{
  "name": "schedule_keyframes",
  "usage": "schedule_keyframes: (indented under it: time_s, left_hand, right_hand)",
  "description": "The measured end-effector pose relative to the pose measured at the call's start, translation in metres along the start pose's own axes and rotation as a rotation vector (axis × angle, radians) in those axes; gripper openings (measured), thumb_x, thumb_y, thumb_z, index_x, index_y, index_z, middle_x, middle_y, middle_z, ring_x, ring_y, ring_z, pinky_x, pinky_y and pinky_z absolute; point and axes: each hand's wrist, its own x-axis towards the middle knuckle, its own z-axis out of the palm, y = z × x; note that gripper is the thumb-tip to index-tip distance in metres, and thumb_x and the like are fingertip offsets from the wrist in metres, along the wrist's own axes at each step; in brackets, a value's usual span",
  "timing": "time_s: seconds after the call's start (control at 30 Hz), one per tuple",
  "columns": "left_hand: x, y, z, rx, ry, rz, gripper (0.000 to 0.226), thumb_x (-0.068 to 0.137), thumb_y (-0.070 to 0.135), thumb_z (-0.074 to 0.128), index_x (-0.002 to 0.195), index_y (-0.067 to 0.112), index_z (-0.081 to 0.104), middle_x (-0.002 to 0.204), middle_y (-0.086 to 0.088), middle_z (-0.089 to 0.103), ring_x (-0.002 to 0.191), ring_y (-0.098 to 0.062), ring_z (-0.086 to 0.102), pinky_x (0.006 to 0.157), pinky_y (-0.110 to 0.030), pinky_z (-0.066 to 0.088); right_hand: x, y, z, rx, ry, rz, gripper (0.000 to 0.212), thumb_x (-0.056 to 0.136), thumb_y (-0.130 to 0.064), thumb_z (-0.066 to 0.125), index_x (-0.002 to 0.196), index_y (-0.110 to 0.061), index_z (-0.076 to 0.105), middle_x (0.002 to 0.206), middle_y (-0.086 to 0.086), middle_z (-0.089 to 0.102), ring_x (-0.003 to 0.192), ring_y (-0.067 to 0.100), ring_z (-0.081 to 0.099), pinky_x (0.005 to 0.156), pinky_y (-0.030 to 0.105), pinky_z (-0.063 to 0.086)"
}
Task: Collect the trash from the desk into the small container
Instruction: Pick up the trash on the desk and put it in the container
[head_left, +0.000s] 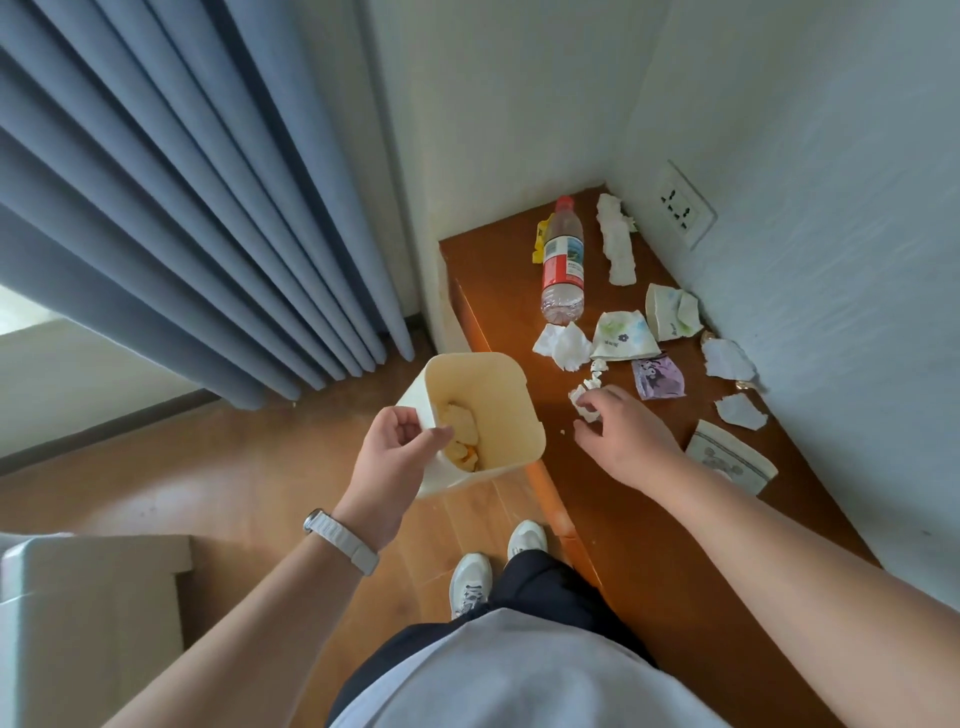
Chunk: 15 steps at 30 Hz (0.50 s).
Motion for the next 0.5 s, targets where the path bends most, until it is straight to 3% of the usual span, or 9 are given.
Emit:
schedule_keyframes:
  time_s: [0.2, 0.33, 0.5]
  left_hand:
    - [-0.004, -0.012, 0.006, -0.017, 0.078, -0.046, 0.050, 0.067, 0.038, 0.076, 0.104, 0.008, 0.057, 0.092, -0.011, 0.064, 0.079, -0.024, 0.060, 0.067, -0.036, 0.051]
    - [-0.004, -0.014, 0.009, -0.010, 0.104, -0.043, 0.048, 0.068, 0.035, 0.075, 0.103, 0.008, 0.058, 0.089, -0.008, 0.063, 0.076, -0.022, 0.060, 0.063, -0.033, 0.049]
    - [-0.004, -0.012, 0.021, 0.003, 0.090, -0.037, 0.052, 0.067, 0.033, 0.072, 0.108, 0.004, 0.057, 0.089, -0.006, 0.063, 0.074, -0.017, 0.057, 0.061, -0.027, 0.046]
  right_hand:
    - [0.029, 0.029, 0.024, -0.189, -0.017, -0.004, 0.043, 0.094, -0.031, 0.056, 0.136, -0.022, 0.048, 0.131, 0.001, 0.050, 0.109, 0.020, 0.057, 0.076, 0.037, 0.056]
    - [0.038, 0.035, 0.033, -0.206, -0.050, 0.006, 0.039, 0.098, -0.027, 0.050, 0.136, -0.021, 0.048, 0.132, 0.002, 0.052, 0.114, 0.024, 0.054, 0.081, 0.040, 0.055]
    - [0.030, 0.044, 0.043, -0.125, -0.042, 0.008, 0.028, 0.099, -0.020, 0.047, 0.126, -0.020, 0.057, 0.122, 0.001, 0.059, 0.107, 0.023, 0.057, 0.080, 0.038, 0.054]
